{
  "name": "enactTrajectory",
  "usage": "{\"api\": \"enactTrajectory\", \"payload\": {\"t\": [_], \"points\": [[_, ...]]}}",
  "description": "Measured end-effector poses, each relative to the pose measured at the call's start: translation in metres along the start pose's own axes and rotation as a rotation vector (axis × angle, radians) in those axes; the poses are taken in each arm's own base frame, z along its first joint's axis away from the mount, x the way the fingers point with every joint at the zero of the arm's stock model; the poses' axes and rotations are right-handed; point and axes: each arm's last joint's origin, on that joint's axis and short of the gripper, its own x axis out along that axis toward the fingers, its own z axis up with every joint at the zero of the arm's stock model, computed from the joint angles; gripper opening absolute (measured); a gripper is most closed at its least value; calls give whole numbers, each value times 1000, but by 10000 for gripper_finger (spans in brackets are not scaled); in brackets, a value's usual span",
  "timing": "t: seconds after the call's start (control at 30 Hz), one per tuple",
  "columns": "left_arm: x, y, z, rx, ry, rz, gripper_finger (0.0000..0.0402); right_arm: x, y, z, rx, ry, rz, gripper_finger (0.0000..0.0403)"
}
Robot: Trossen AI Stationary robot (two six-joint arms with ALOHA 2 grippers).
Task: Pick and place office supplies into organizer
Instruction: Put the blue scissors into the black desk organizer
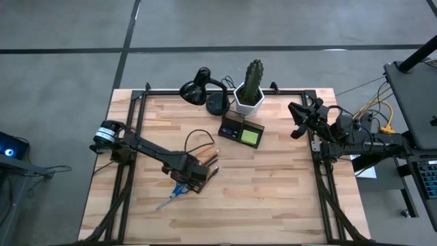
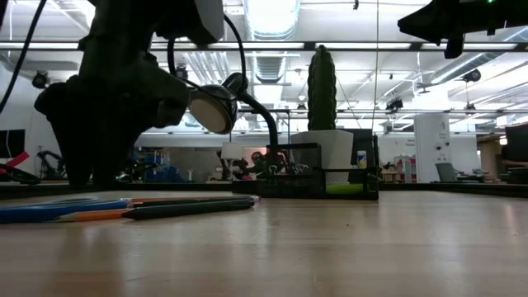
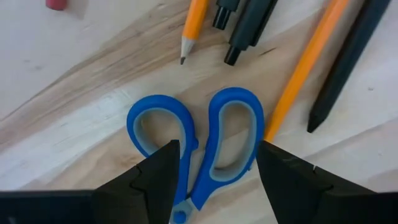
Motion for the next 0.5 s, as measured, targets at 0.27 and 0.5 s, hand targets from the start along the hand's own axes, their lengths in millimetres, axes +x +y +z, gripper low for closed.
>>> {"api": "enactTrajectory", "payload": {"t": [0.27,0.5], "points": [[3,0,0,-3,19,12,197,0,0,0,-1,-1,0,53],[8,-1,1,15,21,23,197,0,0,0,-24,-2,0,53]]}}
